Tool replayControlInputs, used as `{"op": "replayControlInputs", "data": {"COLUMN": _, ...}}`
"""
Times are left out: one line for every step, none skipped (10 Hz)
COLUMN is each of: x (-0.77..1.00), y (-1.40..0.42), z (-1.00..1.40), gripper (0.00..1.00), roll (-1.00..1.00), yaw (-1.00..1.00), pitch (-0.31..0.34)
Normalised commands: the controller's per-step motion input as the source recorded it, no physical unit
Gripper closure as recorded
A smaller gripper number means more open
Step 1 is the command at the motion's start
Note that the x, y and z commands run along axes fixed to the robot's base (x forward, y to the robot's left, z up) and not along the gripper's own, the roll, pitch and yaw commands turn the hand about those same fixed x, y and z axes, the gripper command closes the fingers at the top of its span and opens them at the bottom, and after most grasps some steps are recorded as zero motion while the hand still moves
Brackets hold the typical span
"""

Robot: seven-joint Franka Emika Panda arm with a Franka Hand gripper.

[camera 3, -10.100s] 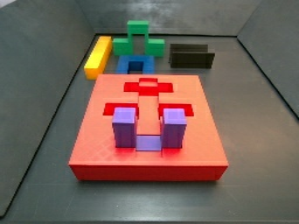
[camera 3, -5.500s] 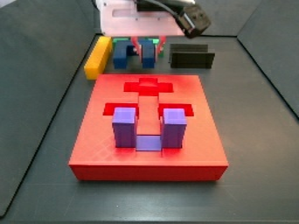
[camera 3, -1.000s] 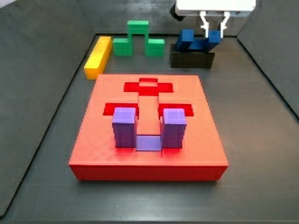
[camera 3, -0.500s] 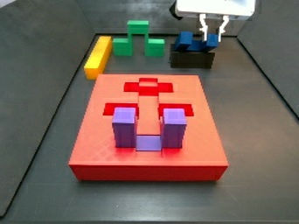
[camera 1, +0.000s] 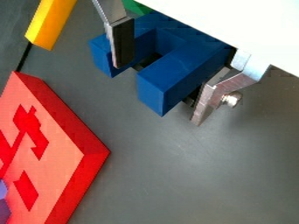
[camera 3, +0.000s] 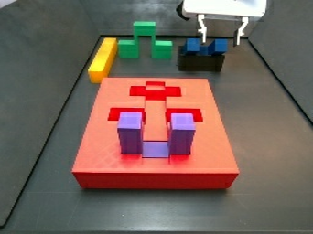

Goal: Pick up the blue object. Move up. Place the blue object on the fixture. Regrasp the blue object. Move to above the board. Insert the blue object.
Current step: Regrasp the blue object.

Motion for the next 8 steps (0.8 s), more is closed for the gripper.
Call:
{"op": "replayControlInputs", "data": {"x": 0.0, "y": 0.04, "z": 0.0, "gripper": 0.0, "roll": 0.0, "yaw": 0.0, "pitch": 0.0}}
{"op": "replayControlInputs", "data": {"x": 0.0, "y": -0.02, "z": 0.0, "gripper": 0.0, "roll": 0.45, "yaw": -0.04, "pitch": 0.123}}
{"op": "replayControlInputs", "data": {"x": 0.0, "y": -0.2, "z": 0.11, "gripper": 0.0, "roll": 1.0, "yaw": -0.05, "pitch": 0.377}}
{"op": "replayControlInputs", "data": {"x": -0.03, "y": 0.0, "z": 0.41, "gripper": 0.0, "roll": 0.77, "yaw": 0.0, "pitch": 0.317}}
{"op": "replayControlInputs", "data": {"x": -0.13, "y": 0.0, "z": 0.55, "gripper": 0.0, "roll": 0.69, "yaw": 0.0, "pitch": 0.234}}
{"op": "replayControlInputs", "data": {"x": -0.04, "y": 0.0, "z": 0.81, "gripper": 0.0, "roll": 0.52, "yaw": 0.01, "pitch": 0.12}}
{"op": "replayControlInputs", "data": {"x": 0.01, "y": 0.0, "z": 0.86, "gripper": 0.0, "roll": 0.26, "yaw": 0.22, "pitch": 0.0}}
{"op": "replayControlInputs", "data": {"x": 0.07, "y": 0.0, "z": 0.92, "gripper": 0.0, "roll": 0.2, "yaw": 0.35, "pitch": 0.0}}
